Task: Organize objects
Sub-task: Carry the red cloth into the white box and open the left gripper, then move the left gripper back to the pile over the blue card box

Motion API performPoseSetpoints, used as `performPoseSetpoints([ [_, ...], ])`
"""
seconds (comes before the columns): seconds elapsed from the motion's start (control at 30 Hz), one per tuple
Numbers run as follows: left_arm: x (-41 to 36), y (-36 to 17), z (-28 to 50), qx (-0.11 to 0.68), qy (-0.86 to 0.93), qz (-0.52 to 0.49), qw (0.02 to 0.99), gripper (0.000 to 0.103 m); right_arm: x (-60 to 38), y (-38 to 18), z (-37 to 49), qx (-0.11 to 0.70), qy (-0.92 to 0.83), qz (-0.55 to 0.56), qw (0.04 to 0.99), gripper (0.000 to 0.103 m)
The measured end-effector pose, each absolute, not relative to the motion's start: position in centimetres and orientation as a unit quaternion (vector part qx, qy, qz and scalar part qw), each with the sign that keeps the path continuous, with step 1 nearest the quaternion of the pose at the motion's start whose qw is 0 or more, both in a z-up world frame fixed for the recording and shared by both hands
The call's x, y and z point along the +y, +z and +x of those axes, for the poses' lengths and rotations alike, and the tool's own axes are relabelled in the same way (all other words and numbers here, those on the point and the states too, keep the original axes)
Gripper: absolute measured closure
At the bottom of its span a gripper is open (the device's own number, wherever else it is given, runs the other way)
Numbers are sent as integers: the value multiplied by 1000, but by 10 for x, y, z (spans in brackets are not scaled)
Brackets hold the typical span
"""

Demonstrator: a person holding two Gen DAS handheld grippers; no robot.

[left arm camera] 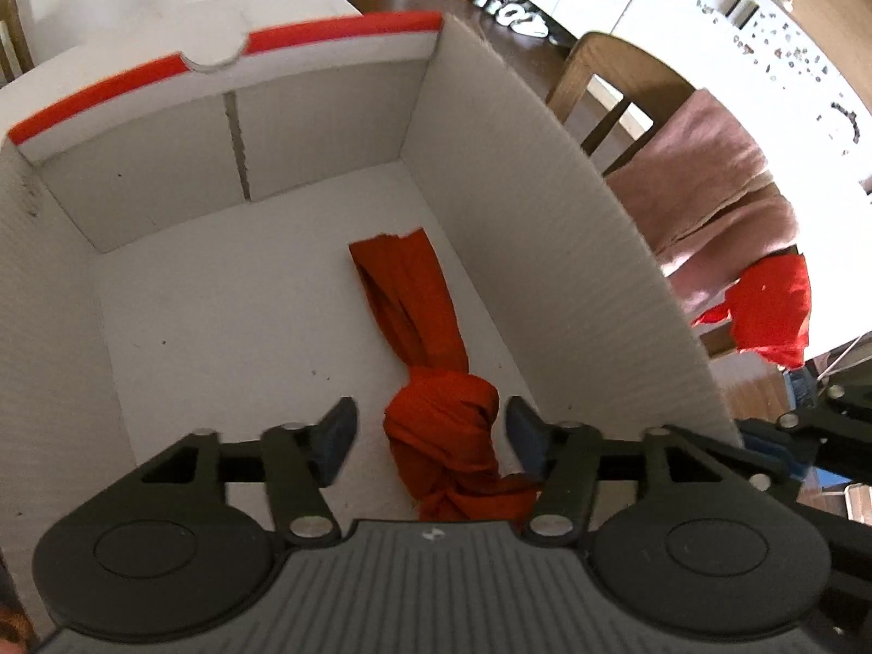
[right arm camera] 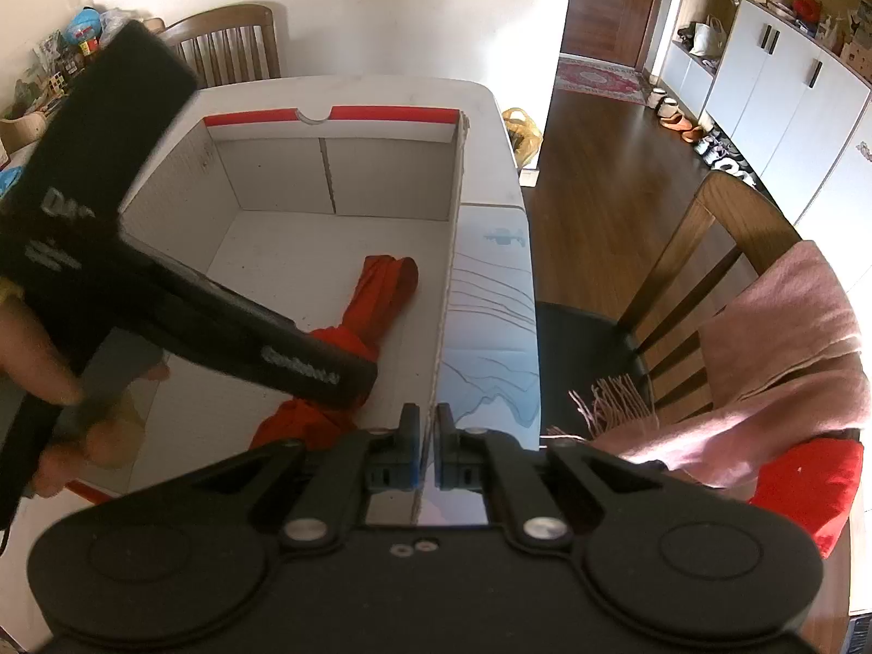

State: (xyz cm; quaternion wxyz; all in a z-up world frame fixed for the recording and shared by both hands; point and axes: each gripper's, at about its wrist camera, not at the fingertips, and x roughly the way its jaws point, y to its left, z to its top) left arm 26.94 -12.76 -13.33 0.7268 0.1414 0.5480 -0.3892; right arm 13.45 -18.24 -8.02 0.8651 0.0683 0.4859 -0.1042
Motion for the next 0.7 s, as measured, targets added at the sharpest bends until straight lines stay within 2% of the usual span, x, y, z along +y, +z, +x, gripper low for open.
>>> performPoseSetpoints([
  [0.37,-92,-86,268,511,-387,91,762,38,-181,-81,135,487,-101,58,865,99],
  [0.7,-40,-41,246,439,-388,74,807,38,-178,-80,136,491,-101,54,864,99],
])
